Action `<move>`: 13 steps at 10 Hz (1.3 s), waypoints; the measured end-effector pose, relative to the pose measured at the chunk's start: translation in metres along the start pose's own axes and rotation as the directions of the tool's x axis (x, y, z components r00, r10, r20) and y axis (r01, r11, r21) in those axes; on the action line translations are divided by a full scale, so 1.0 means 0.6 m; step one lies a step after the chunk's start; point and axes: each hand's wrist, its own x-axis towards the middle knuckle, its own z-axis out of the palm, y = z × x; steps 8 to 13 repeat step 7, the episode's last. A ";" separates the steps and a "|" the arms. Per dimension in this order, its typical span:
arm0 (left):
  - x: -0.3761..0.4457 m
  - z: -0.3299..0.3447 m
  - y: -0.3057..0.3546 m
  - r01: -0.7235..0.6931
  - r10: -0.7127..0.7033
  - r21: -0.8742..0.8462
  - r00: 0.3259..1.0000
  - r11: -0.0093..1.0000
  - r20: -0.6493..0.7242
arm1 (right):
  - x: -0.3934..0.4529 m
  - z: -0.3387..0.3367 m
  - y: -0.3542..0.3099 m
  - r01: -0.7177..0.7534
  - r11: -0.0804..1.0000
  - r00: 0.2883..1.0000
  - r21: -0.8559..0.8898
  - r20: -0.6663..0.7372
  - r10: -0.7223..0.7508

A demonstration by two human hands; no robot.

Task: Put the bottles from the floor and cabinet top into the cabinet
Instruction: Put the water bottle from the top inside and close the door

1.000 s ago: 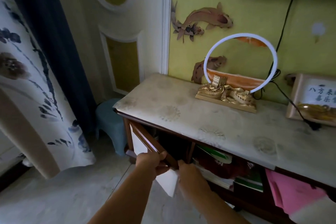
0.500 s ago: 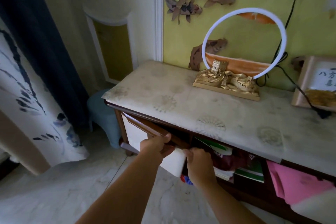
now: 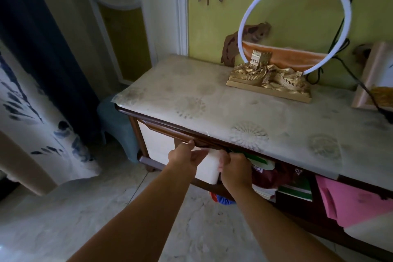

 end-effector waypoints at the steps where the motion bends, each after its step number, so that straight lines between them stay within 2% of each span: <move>1: 0.004 0.008 0.000 0.005 -0.005 -0.006 1.000 1.000 -0.003 | 0.013 0.005 0.003 -0.053 0.995 0.998 0.083 0.025 0.051; 3: 0.014 0.015 0.001 0.002 -0.002 0.009 1.000 1.000 -0.031 | 0.019 0.020 0.017 -0.046 0.981 0.999 0.188 0.020 0.043; 5: 0.012 0.017 0.005 -0.019 0.021 0.034 0.998 0.999 -0.063 | 0.018 0.027 0.015 -0.161 0.926 0.987 0.340 0.036 0.159; 6: 0.014 0.013 -0.001 -0.059 0.068 0.161 0.996 0.985 -0.049 | 0.017 0.023 0.006 -0.181 0.942 0.983 0.284 0.067 0.169; 7: 0.018 0.000 -0.007 -0.110 0.125 0.347 0.992 0.932 -0.023 | 0.019 0.010 -0.006 -0.247 0.947 0.956 0.207 0.212 0.203; 13: 0.018 0.000 -0.007 -0.110 0.125 0.347 0.992 0.932 -0.023 | 0.019 0.010 -0.006 -0.247 0.947 0.956 0.207 0.212 0.203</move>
